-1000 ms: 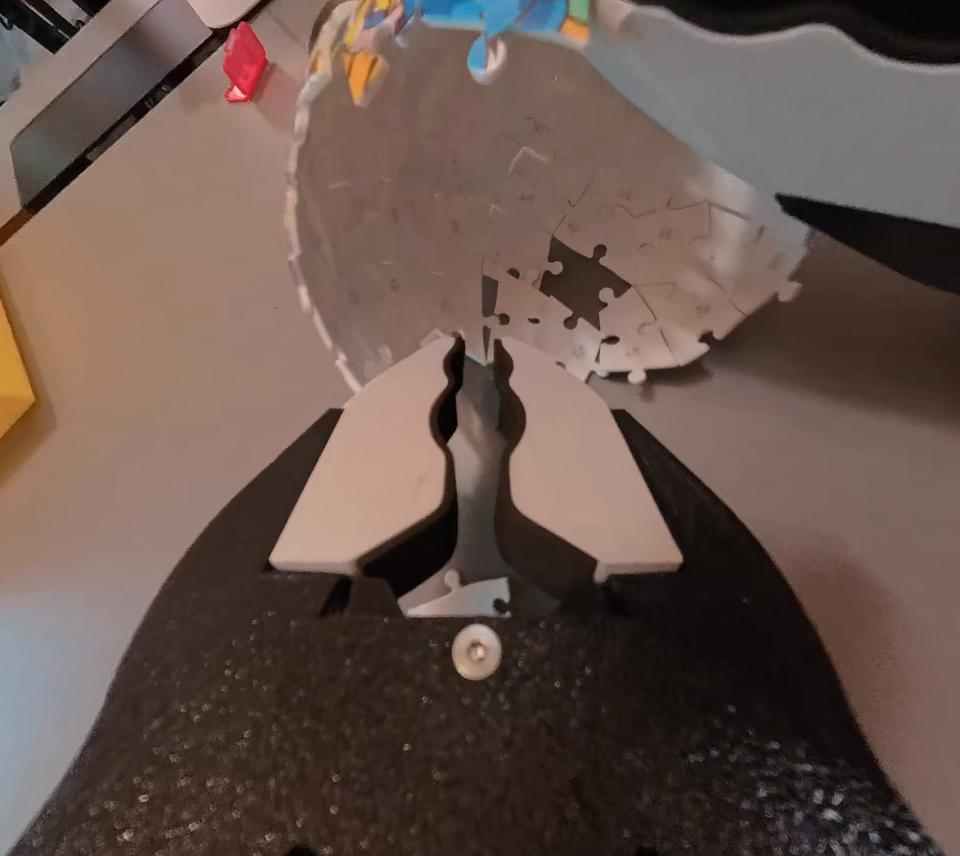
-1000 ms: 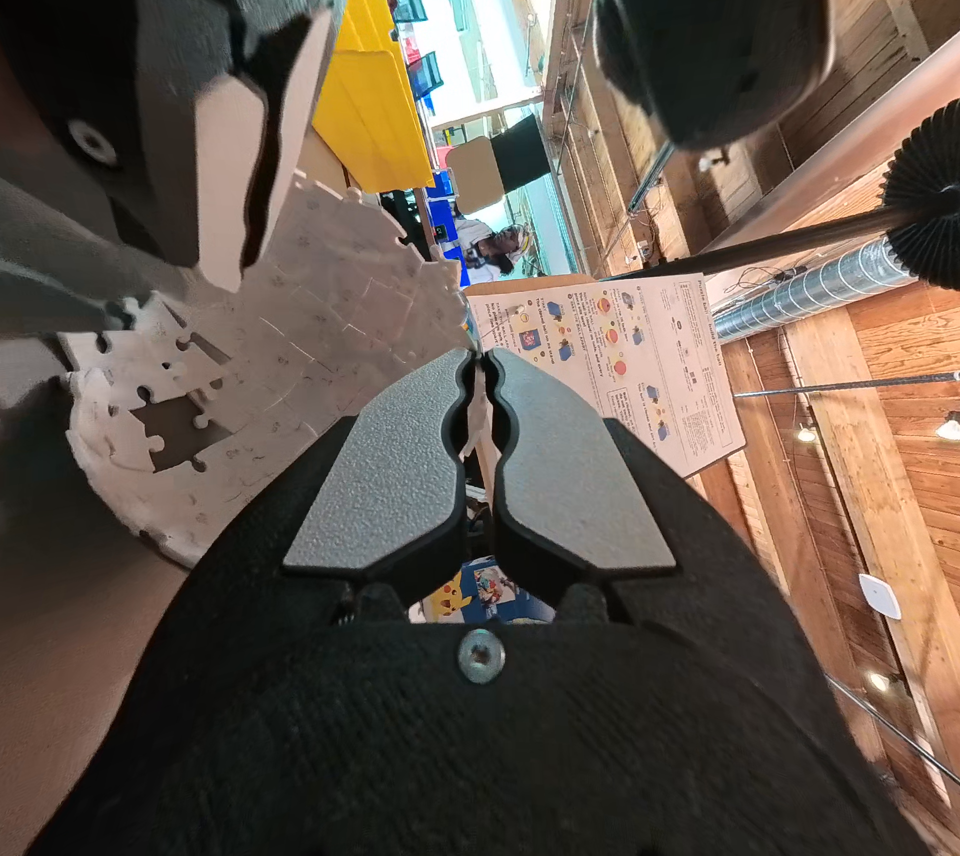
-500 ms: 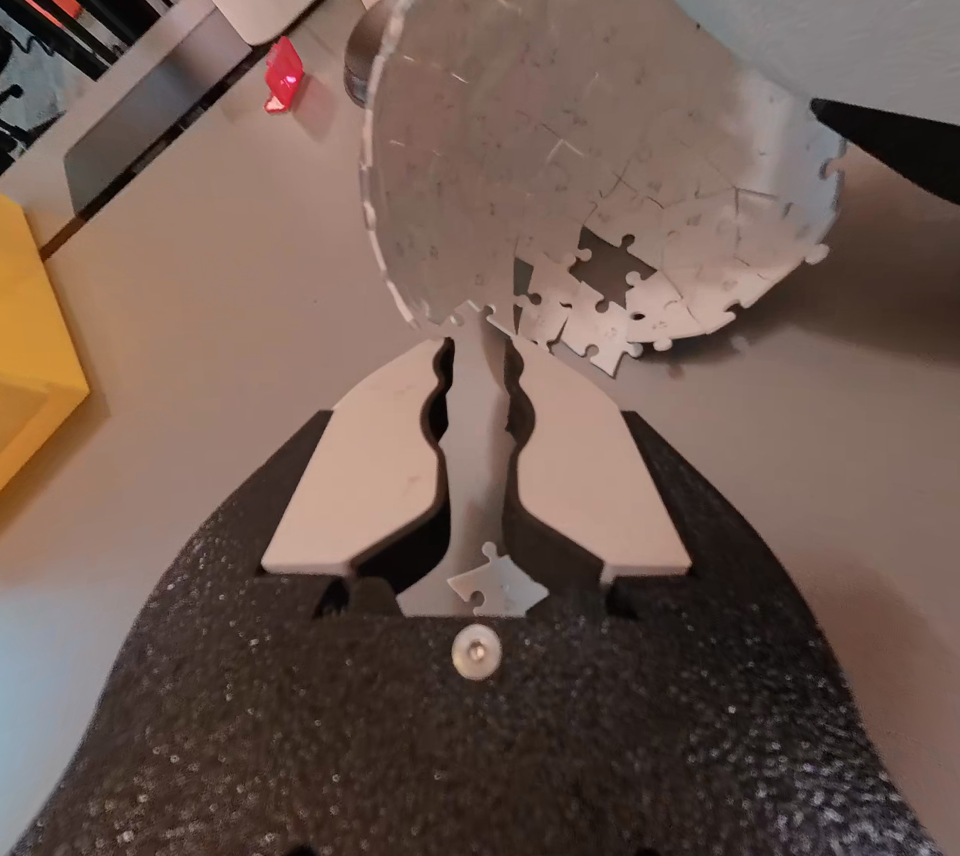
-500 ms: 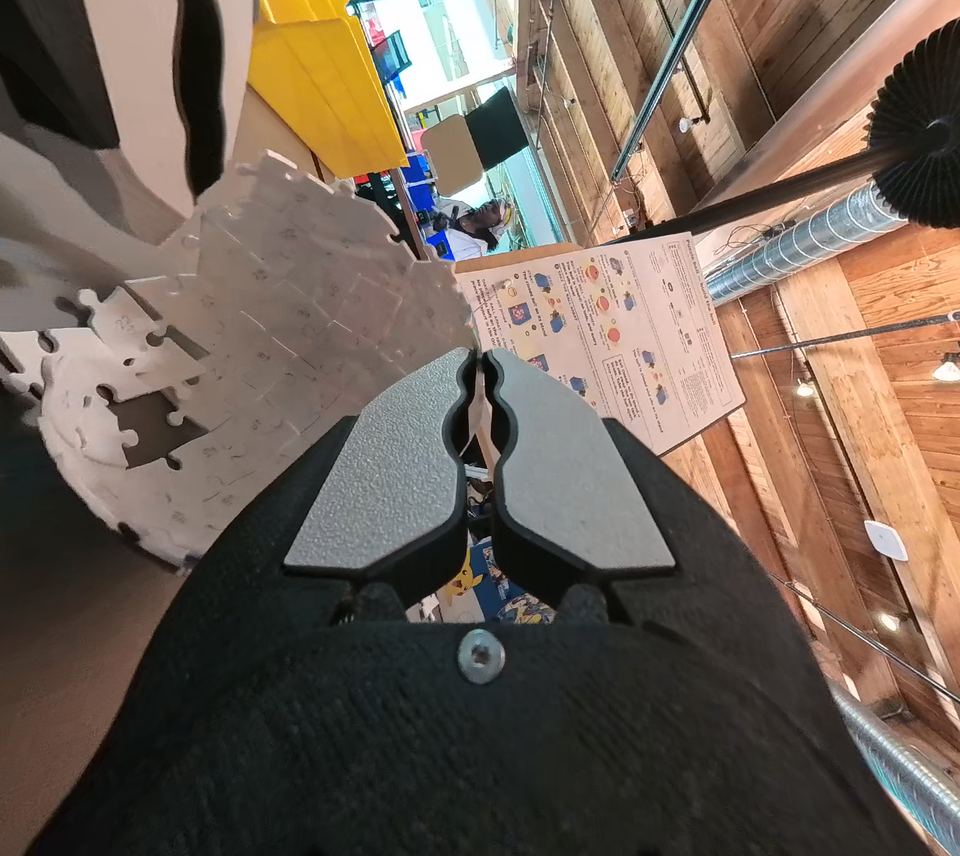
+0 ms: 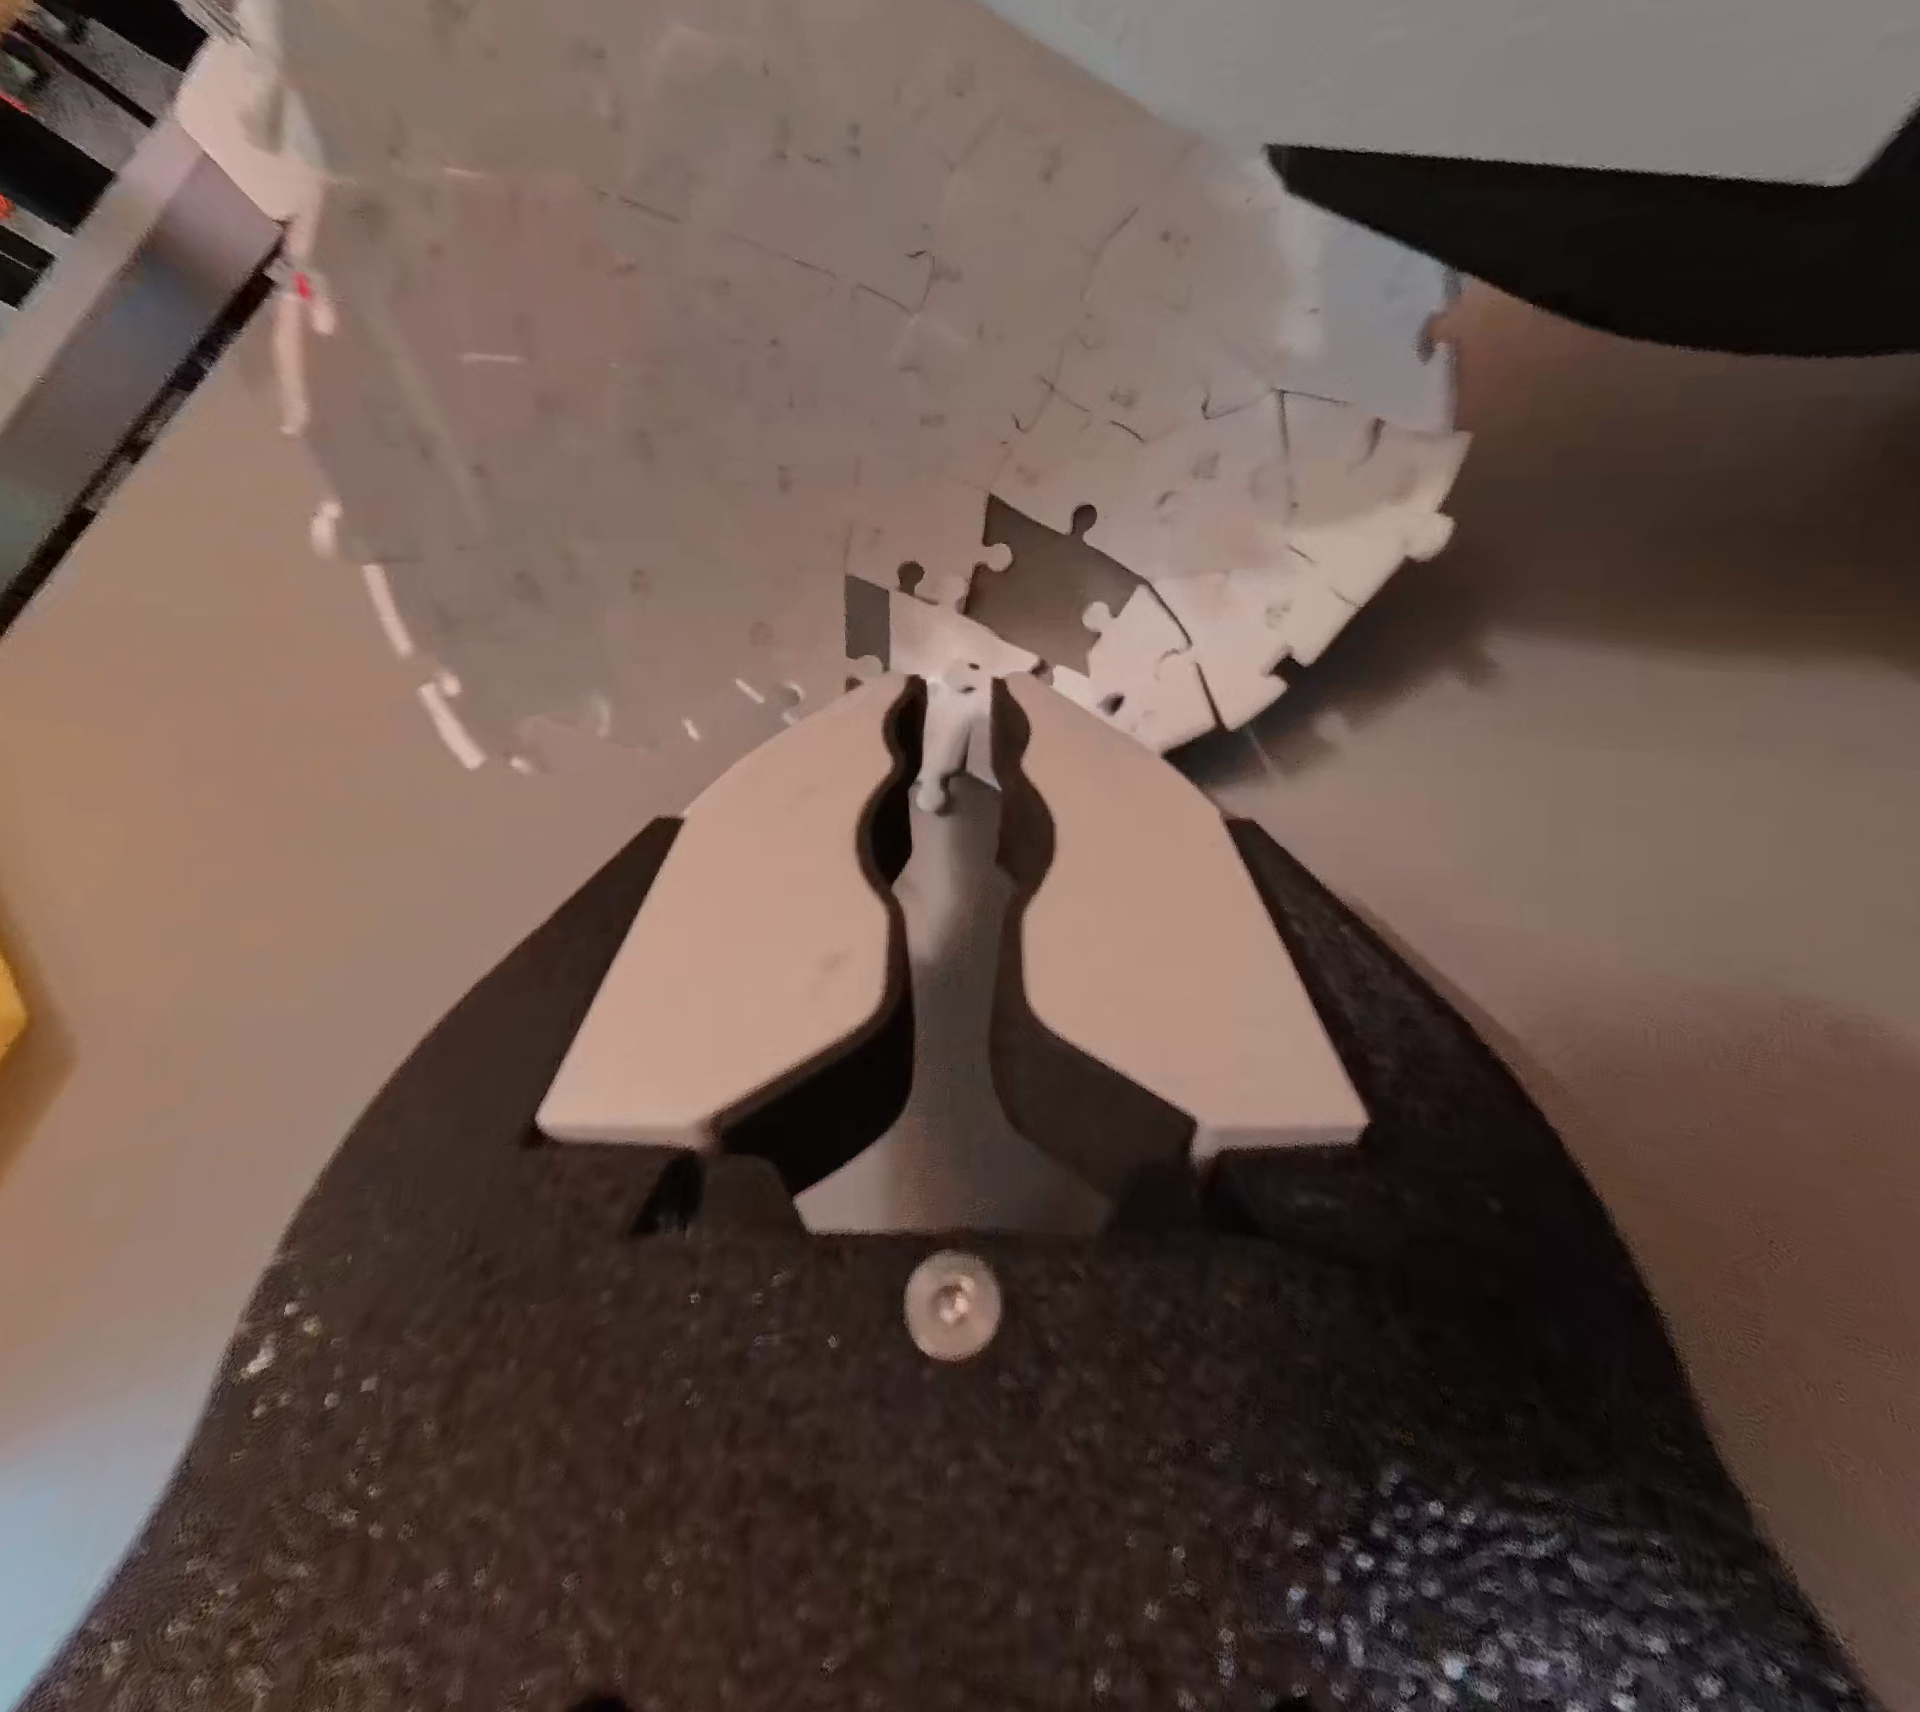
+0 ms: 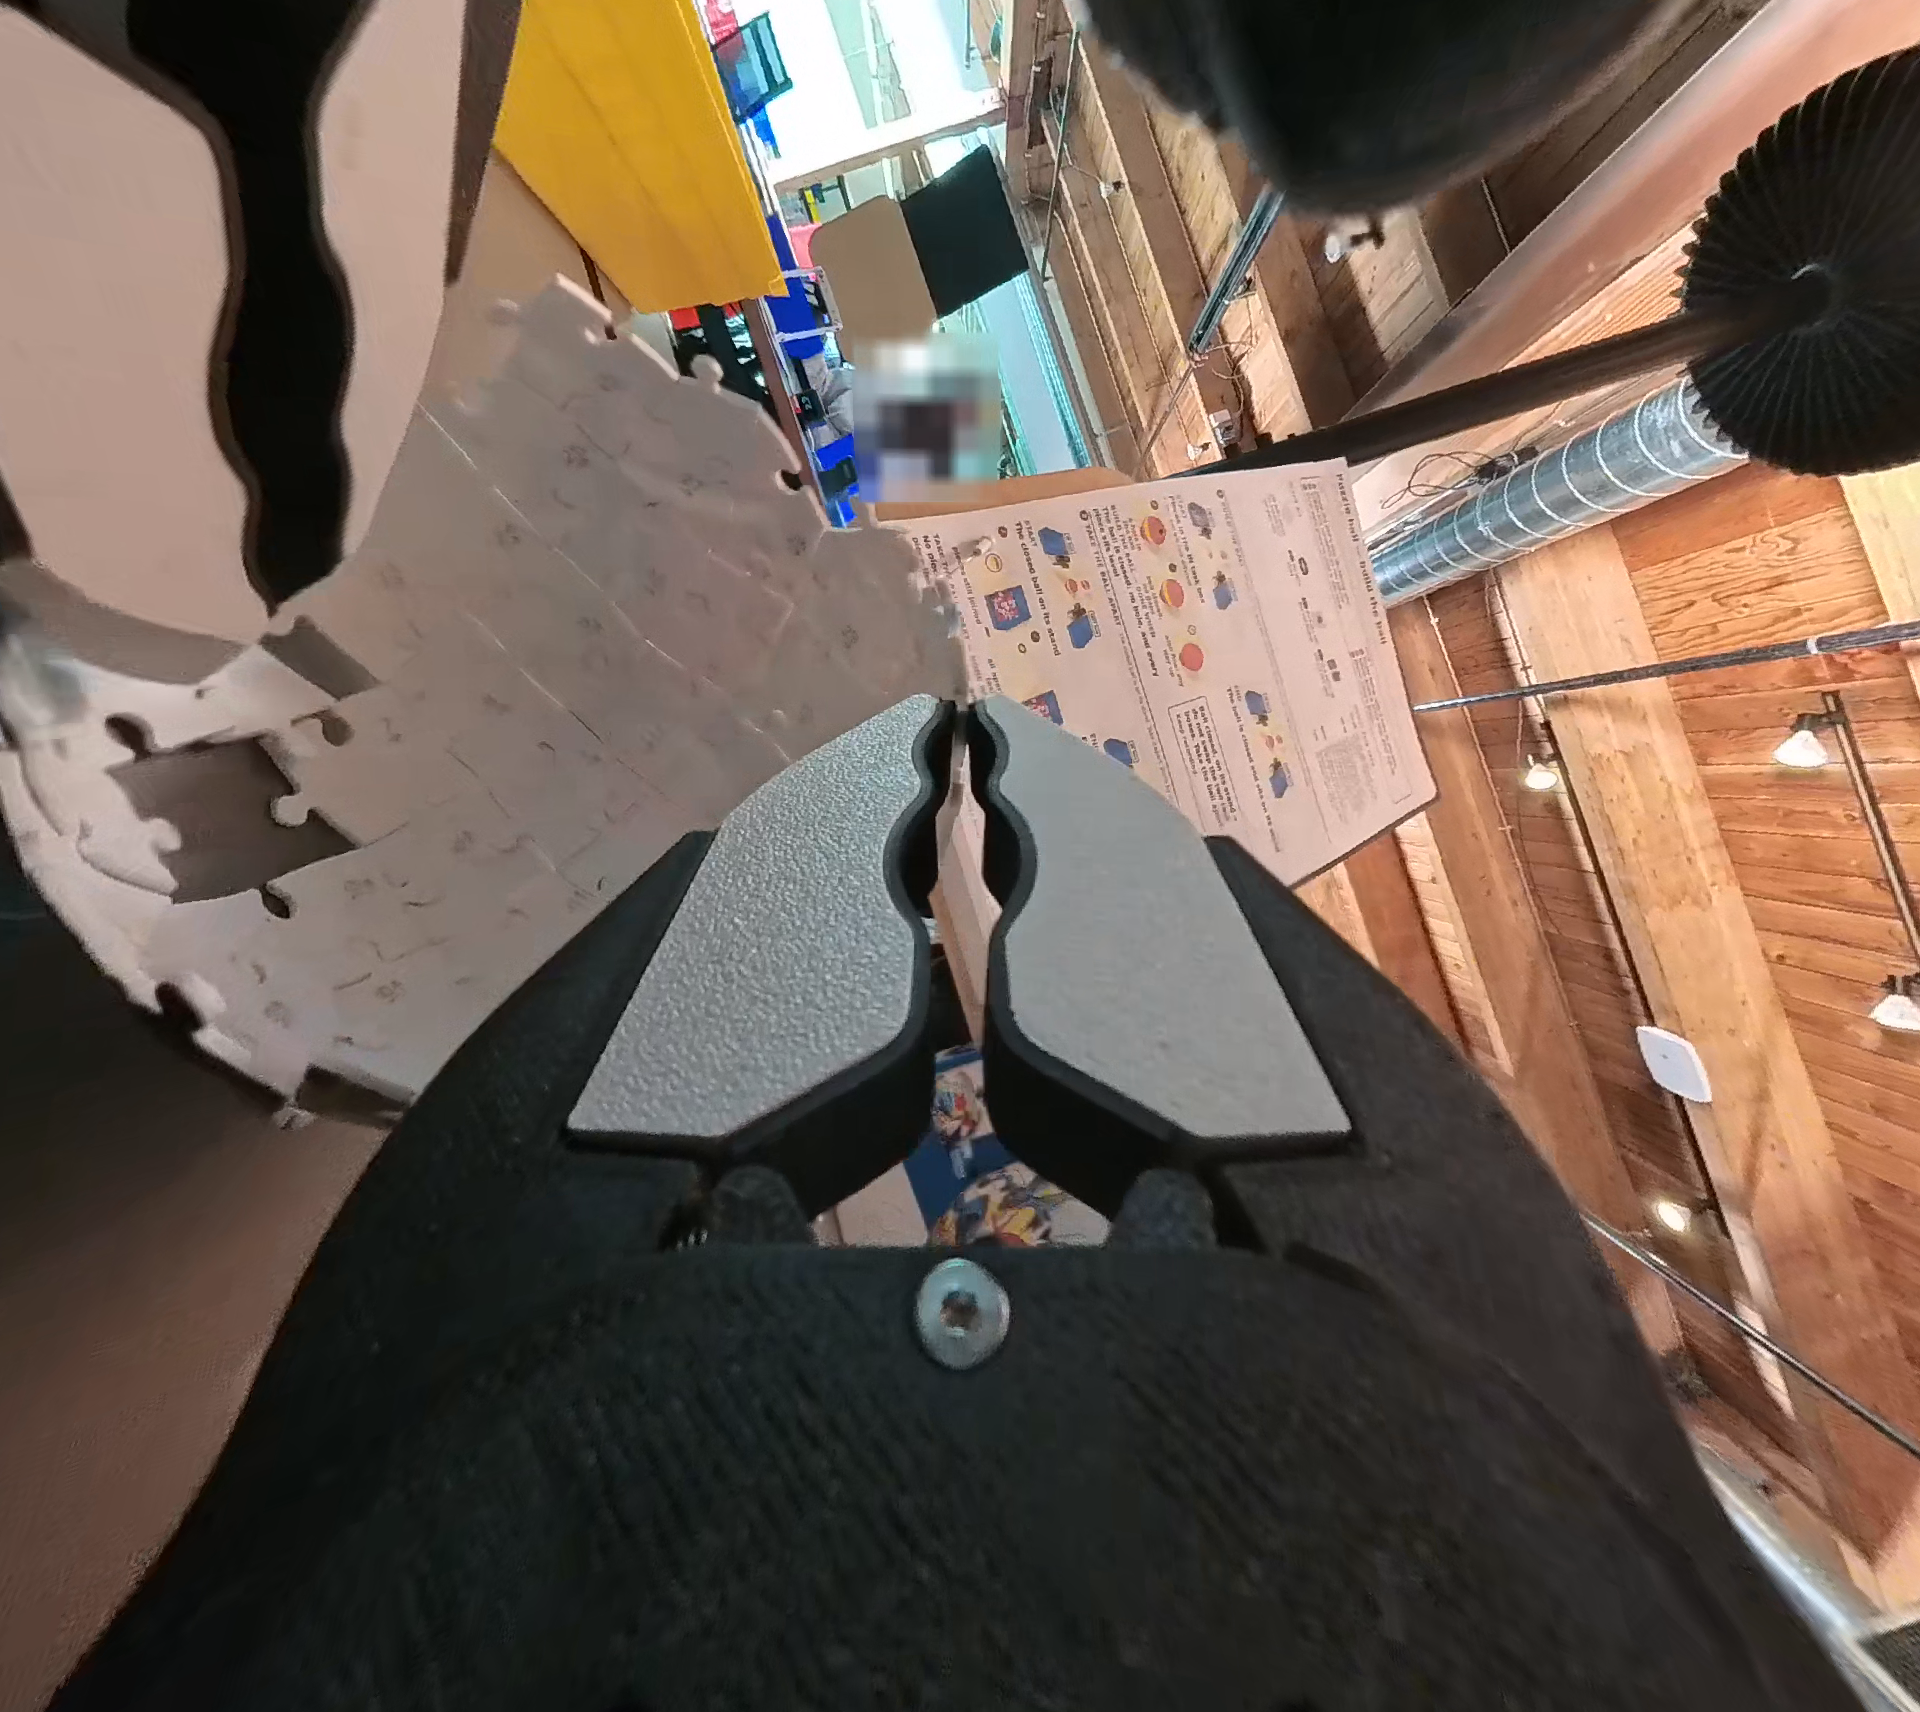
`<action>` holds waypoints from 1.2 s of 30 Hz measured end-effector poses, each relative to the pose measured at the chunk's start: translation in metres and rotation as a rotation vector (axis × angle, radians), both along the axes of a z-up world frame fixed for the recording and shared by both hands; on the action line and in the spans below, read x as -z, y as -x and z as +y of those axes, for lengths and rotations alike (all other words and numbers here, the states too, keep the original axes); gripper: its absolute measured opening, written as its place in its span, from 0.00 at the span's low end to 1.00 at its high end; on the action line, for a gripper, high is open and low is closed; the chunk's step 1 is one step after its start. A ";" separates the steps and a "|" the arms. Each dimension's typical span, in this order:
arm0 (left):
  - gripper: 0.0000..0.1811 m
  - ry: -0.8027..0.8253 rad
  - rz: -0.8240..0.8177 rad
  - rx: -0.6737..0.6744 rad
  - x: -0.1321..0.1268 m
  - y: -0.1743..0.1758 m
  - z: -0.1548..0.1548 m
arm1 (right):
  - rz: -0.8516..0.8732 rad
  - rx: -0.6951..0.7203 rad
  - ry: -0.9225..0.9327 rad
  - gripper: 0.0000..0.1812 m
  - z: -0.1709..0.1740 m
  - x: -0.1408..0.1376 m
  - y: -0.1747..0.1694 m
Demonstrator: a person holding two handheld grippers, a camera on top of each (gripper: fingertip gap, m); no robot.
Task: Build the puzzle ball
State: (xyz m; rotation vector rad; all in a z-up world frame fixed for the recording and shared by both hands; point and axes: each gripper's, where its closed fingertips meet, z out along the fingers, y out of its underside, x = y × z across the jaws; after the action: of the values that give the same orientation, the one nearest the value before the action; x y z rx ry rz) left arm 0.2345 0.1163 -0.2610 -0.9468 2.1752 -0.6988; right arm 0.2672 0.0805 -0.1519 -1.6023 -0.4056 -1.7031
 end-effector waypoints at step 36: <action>0.01 0.191 0.153 -0.060 -0.009 0.016 0.003 | -0.036 -0.022 0.019 0.01 -0.008 0.001 0.008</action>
State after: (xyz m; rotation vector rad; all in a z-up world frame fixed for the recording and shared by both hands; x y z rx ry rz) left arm 0.2189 0.1192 -0.2517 -1.1936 2.2301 -0.8412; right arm 0.2597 0.0727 -0.1528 -1.5769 -0.4572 -1.7180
